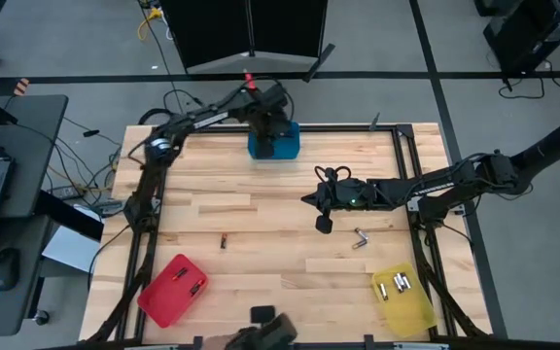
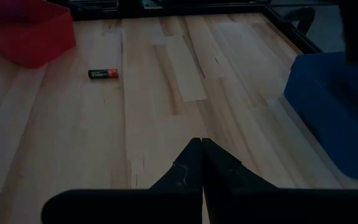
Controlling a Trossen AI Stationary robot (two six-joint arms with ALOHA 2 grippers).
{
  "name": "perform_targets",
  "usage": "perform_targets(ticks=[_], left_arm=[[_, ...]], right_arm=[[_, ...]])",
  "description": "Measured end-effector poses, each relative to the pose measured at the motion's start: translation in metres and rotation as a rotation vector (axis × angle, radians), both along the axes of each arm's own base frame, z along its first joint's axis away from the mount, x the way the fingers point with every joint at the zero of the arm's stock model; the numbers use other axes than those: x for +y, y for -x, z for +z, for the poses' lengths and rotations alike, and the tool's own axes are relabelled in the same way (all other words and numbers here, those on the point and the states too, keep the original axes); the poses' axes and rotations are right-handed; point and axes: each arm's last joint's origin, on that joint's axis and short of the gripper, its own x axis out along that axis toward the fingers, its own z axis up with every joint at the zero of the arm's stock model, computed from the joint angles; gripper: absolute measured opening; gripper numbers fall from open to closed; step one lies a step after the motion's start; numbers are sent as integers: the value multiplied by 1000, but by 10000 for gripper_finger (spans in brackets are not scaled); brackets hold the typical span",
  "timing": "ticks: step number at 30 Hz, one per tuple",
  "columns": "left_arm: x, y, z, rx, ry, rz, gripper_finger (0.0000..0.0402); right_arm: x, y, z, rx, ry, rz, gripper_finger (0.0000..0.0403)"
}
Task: Sort batteries
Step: Put the black-brown battery into the blue bin, then put the silver battery into the yellow bin
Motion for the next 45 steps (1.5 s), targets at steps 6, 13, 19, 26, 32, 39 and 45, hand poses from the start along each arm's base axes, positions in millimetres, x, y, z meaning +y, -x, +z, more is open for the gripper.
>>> perform_targets(ticks=[6,13,19,26,32,39,45], left_arm=[[19,-18,-35,29,54,1,42],[34,-16,-64,80,87,12,42],[44,-12,-76,96,110,32,42],[43,-13,-78,91,114,23,88],[43,-13,-78,90,113,25,113],[42,-13,-76,90,109,13,116],[28,-15,-33,55,-52,-52,81]], right_arm=[[0,0,-1,9,0,0,7],[0,1,-1,13,0,0,7],[0,1,-1,12,0,0,7],[0,1,-1,12,0,0,7],[0,1,-1,12,0,0,7],[0,1,-1,11,-7,-4,8],[0,1,-1,9,-13,-7,9]])
